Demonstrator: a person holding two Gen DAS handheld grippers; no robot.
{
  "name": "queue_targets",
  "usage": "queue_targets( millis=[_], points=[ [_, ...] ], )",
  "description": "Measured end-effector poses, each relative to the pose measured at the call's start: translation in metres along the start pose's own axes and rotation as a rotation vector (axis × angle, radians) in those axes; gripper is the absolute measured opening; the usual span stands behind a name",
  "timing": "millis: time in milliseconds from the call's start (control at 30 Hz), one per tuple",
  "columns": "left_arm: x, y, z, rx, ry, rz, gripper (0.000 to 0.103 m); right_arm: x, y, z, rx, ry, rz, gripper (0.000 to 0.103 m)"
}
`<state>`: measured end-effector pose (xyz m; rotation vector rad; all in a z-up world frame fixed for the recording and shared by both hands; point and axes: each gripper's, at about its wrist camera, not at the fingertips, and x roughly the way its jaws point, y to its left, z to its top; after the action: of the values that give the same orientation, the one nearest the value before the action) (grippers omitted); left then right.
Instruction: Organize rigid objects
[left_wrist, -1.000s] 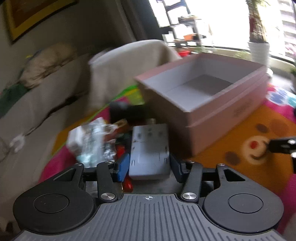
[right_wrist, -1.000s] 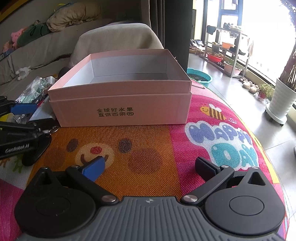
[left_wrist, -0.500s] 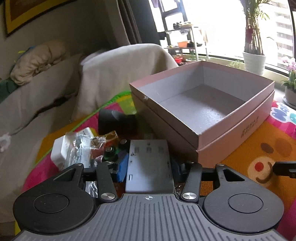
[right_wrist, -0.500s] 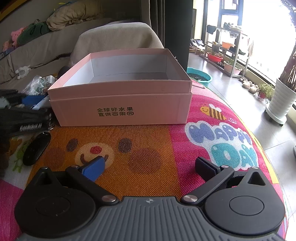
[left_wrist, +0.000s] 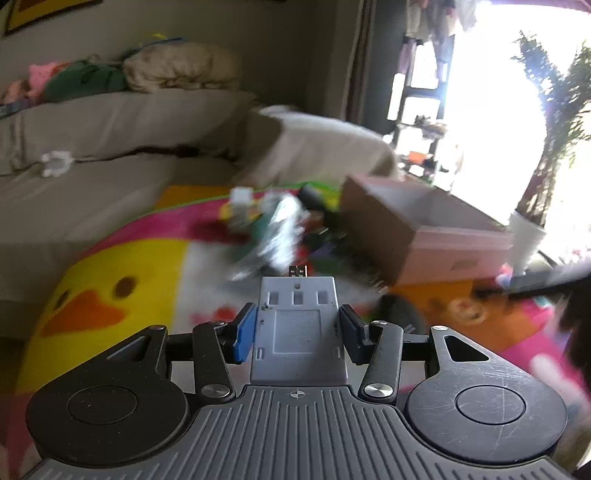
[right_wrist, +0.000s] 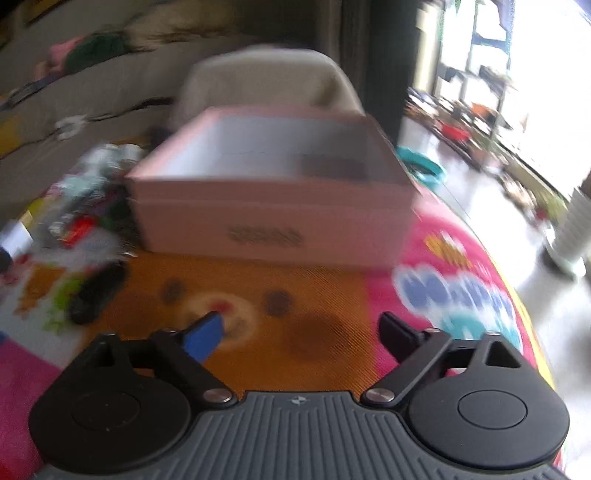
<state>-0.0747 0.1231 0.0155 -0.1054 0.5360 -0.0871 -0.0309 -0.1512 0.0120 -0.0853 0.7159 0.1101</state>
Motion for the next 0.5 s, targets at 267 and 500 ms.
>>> queue_targets(
  millis=[267,500],
  points=[
    [0.005,0.019,-0.014,-0.099,0.032,-0.044,0.053,-0.006,0.078,0.118,-0.246,-0.089,0.183,0.088],
    [0.005,0.029,-0.018,-0.17,0.028,-0.092,0.053,0.095,0.146,0.177,-0.651,0.083,0.117,0.064]
  ],
)
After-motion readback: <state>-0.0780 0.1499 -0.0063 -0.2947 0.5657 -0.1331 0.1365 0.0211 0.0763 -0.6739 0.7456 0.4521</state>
